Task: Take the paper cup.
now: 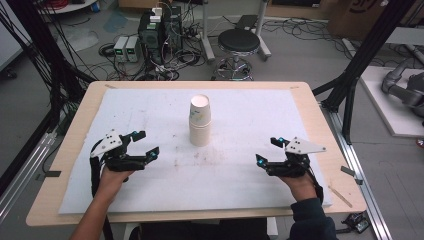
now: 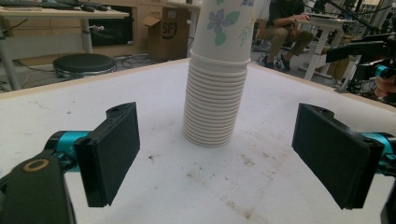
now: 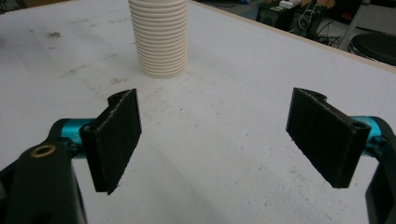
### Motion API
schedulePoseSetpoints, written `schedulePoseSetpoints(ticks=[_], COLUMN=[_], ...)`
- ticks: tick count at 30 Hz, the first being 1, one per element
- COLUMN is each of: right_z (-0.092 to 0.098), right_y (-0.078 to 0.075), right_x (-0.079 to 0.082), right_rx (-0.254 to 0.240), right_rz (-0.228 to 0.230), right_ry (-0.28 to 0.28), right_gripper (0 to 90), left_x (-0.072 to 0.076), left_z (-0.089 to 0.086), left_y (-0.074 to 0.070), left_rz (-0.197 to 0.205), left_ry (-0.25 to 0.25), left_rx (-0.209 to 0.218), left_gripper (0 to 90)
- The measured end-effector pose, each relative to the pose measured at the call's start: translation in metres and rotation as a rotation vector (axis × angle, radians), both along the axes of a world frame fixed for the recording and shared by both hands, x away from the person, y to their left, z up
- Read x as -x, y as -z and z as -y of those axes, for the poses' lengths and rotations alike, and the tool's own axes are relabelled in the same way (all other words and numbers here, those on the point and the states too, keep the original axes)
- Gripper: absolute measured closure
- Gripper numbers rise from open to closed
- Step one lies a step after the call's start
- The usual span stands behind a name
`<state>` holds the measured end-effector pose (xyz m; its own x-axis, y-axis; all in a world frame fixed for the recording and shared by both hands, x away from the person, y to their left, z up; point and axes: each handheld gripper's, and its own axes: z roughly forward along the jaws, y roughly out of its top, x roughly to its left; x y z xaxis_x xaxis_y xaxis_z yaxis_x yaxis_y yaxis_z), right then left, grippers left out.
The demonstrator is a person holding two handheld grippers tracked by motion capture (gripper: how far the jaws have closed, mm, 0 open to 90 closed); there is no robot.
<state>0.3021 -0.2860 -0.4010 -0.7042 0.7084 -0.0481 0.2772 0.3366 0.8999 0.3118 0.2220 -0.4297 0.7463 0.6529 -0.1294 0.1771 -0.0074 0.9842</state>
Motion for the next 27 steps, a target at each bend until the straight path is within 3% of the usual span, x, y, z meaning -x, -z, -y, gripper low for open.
schedulePoseSetpoints(ticks=[27], right_z=[0.0002], right_y=[-0.0008], right_x=[0.0026], right_rx=[-0.008], right_rz=[-0.009], right_ry=[-0.006], right_gripper=[18.2], left_x=[0.0003], left_z=[0.001], left_y=[-0.0007], left_rz=[-0.004], left_ry=[-0.002], left_rx=[0.019], left_gripper=[15.2])
